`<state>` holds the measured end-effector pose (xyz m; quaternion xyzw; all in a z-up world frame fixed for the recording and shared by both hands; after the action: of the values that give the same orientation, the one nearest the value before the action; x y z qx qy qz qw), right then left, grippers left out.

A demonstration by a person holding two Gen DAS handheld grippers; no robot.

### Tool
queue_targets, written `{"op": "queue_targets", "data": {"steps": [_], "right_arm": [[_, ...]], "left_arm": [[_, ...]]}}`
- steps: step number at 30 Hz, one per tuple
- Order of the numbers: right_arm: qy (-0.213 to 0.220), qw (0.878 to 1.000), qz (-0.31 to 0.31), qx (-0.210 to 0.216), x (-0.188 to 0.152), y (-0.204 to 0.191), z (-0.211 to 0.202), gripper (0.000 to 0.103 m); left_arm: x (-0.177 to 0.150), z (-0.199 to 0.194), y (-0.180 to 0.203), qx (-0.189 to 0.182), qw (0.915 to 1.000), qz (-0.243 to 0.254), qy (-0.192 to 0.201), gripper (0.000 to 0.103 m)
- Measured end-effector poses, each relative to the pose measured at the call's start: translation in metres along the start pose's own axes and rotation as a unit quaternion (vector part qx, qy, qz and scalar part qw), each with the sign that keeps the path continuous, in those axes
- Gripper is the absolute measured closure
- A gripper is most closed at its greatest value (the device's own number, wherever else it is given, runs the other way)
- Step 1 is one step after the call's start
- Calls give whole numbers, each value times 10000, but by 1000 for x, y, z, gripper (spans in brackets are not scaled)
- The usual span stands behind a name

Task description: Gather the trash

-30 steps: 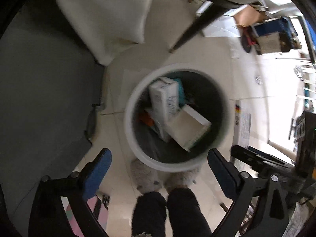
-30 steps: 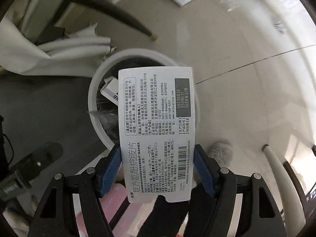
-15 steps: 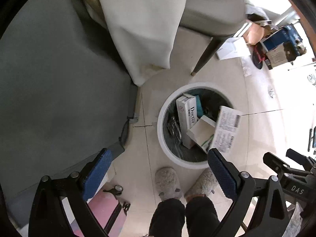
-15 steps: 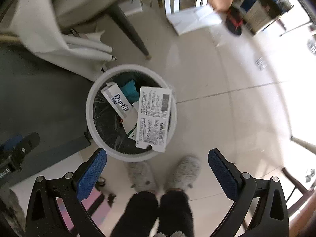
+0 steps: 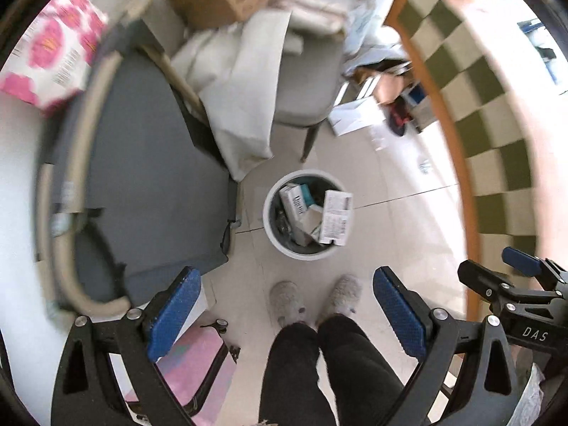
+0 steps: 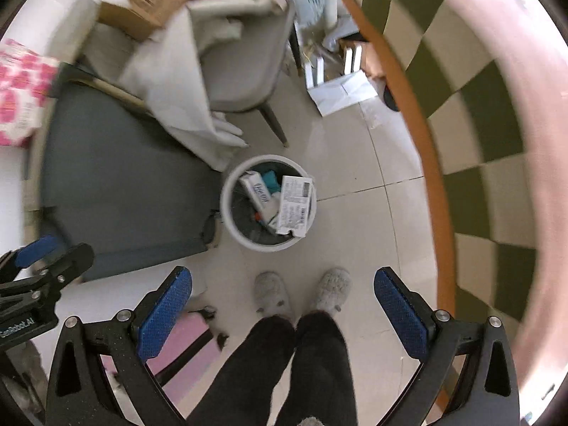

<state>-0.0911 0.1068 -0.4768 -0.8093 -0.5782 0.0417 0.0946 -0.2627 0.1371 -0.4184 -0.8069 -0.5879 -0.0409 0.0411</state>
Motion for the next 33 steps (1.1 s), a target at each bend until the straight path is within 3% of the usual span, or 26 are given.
{"op": "queue_targets", "data": {"steps": [7, 17, 24, 33], "right_arm": [[299, 9985, -161, 422, -25, -20, -128, 0], [744, 9926, -477, 831, -56, -41, -252, 0], [821, 9880, -686, 1117, -77, -53, -305, 0], [819, 9858, -829, 1206, -87, -64, -328, 0]], "left_arm": [[-19, -110, 10, -417, 9985, -27, 363, 4], [-42, -219, 15, -1080, 9901, -113, 888, 4], [-60, -264, 14, -1440, 9827, -214, 1148, 3], [-73, -287, 8, -1543, 9788, -338, 1300, 3]]}}
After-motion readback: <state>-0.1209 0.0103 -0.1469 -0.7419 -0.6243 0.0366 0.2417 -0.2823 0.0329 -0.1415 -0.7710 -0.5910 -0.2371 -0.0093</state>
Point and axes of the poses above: each gripper's, at about its wrist camera, not at the fingertips, and z roughly the way its jaws point, y to its right, x to its top, the point moved 4 cm from there along z, roughly the way its jaws point, and after that the axes turned 2 degrees about x, right-handed, at the moved point
